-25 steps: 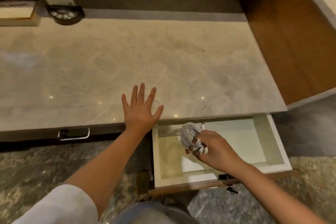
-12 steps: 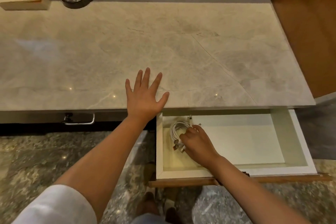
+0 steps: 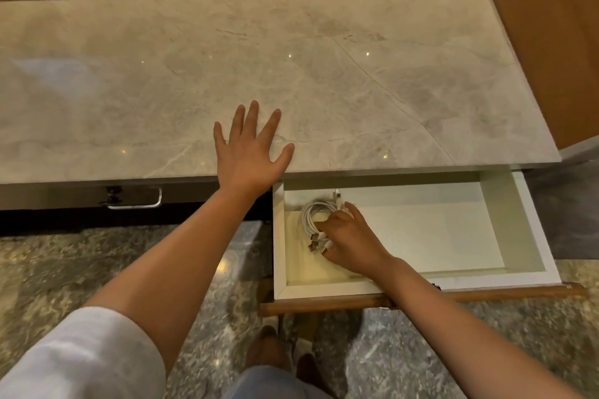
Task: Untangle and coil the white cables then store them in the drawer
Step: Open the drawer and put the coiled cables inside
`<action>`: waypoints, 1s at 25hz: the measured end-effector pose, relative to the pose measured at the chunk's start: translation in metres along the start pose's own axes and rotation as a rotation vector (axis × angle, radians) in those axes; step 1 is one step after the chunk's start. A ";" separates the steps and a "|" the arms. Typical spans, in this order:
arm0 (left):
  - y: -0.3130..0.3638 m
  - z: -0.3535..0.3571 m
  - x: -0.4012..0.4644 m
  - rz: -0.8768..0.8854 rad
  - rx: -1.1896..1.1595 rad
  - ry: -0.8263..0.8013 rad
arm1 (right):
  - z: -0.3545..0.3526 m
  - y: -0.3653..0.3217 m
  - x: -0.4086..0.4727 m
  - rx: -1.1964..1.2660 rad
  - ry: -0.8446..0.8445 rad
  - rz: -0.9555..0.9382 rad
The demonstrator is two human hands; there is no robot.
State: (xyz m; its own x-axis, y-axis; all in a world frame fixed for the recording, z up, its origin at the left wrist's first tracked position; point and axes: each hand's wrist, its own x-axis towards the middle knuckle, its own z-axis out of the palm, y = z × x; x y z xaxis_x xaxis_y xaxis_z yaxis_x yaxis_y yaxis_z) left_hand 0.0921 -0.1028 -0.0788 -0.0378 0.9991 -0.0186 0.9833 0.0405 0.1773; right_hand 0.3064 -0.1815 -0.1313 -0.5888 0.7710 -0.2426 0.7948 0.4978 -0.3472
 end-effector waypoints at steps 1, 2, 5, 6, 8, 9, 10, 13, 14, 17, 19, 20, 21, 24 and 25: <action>0.000 0.000 0.000 -0.001 0.003 -0.002 | -0.003 0.000 -0.001 0.025 -0.012 0.010; 0.000 0.000 0.000 -0.002 0.003 -0.003 | -0.005 -0.001 -0.002 0.031 -0.028 0.012; 0.000 -0.001 -0.001 -0.004 -0.005 0.000 | -0.010 -0.003 -0.007 0.041 -0.053 -0.011; 0.000 -0.002 -0.002 -0.001 -0.005 -0.001 | -0.012 -0.003 -0.012 0.050 -0.044 -0.011; 0.001 -0.004 -0.002 0.007 -0.005 -0.007 | -0.017 -0.008 -0.029 0.037 0.046 -0.018; 0.001 -0.005 -0.001 0.007 -0.001 -0.010 | -0.021 -0.014 -0.042 0.014 0.123 -0.013; 0.001 -0.005 0.000 0.007 0.005 -0.015 | -0.024 -0.021 -0.056 -0.022 0.203 0.001; 0.001 -0.004 -0.001 0.012 0.020 -0.023 | -0.017 -0.050 -0.117 -0.187 0.325 0.062; 0.000 -0.004 -0.001 0.019 0.024 -0.021 | -0.006 -0.058 -0.139 -0.228 0.326 0.076; -0.001 -0.002 -0.002 0.028 0.027 -0.007 | 0.036 -0.068 -0.191 -0.234 0.287 0.127; -0.001 -0.003 -0.002 0.028 0.019 -0.005 | 0.052 -0.068 -0.202 -0.246 0.231 0.188; -0.001 -0.003 -0.002 0.029 0.016 -0.008 | 0.055 -0.067 -0.200 -0.251 0.206 0.213; -0.001 -0.004 -0.002 0.030 0.018 -0.012 | 0.056 -0.065 -0.195 -0.258 0.186 0.236; -0.001 -0.003 -0.001 0.032 0.023 -0.011 | 0.061 -0.060 -0.179 -0.273 0.145 0.318; -0.002 -0.003 -0.001 0.032 0.025 -0.007 | 0.064 -0.060 -0.176 -0.273 0.141 0.340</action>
State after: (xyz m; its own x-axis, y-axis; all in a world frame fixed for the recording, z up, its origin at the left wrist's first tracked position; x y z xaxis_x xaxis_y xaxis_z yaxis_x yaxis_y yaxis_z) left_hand 0.0899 -0.1041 -0.0758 -0.0048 0.9998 -0.0203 0.9882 0.0079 0.1533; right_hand 0.3531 -0.3720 -0.1256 -0.2775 0.9457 -0.1694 0.9601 0.2794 -0.0129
